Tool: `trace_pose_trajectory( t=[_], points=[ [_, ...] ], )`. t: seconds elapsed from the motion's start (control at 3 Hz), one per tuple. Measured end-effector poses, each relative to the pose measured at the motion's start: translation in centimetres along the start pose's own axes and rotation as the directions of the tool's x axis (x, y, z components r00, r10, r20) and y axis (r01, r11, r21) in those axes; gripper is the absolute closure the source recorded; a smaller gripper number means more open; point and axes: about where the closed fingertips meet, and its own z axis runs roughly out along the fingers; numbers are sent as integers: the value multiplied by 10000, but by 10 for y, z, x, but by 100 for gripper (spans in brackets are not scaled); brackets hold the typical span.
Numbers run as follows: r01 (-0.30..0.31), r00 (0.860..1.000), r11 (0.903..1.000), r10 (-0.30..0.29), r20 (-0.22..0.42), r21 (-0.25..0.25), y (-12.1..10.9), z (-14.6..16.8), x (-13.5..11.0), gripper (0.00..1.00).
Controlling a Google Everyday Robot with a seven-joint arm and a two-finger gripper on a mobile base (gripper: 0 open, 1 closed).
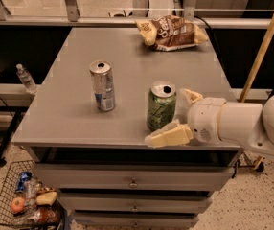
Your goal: Move green can near brown chip bag
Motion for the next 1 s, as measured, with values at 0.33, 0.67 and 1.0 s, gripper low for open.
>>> trace_pose_trajectory(
  t=[0.33,0.67,1.0],
  points=[
    [-274,9986,9995,266,454,171,-1,5,2,0],
    [-513,9956,9985,496,797,195,-1,7,3,18],
    [-674,9932,9976,654,959,174,0,7,6,41]
  ],
)
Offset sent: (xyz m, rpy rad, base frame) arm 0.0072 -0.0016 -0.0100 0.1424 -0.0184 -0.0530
